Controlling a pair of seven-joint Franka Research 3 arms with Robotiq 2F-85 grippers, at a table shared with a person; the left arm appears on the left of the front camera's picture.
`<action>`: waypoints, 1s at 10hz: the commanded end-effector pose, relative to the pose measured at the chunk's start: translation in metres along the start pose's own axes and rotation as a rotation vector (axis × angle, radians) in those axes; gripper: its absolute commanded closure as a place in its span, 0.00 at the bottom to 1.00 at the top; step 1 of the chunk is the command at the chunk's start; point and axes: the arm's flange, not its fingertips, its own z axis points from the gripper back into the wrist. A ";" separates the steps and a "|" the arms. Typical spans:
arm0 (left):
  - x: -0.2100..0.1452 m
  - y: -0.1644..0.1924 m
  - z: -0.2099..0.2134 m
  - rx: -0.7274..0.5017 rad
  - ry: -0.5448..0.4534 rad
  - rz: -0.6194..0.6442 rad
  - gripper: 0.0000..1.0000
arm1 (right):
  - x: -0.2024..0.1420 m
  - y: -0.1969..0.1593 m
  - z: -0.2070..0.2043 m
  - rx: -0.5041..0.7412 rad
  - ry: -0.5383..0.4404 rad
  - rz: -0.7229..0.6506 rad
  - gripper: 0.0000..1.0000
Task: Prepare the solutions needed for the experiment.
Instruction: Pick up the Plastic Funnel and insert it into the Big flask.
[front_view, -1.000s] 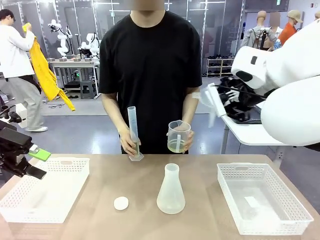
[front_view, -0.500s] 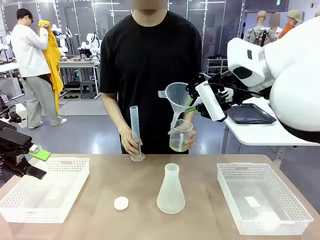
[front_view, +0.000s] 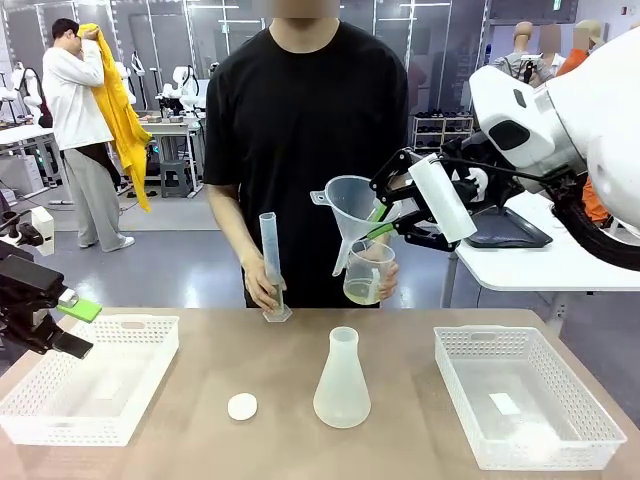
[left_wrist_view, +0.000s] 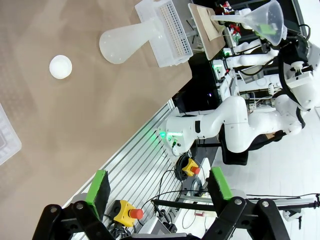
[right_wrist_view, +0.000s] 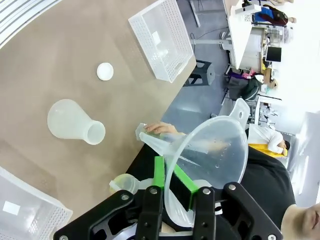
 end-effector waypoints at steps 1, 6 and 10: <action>0.003 -0.001 -0.001 -0.027 -0.011 -0.020 0.00 | -0.002 -0.002 -0.003 -0.020 0.020 0.008 1.00; 0.003 -0.001 -0.001 -0.027 -0.011 -0.020 0.00 | -0.005 0.012 -0.013 0.040 0.001 -0.011 0.94; 0.003 -0.001 -0.001 -0.027 -0.011 -0.020 0.00 | -0.017 0.031 -0.044 0.095 -0.001 -0.045 0.94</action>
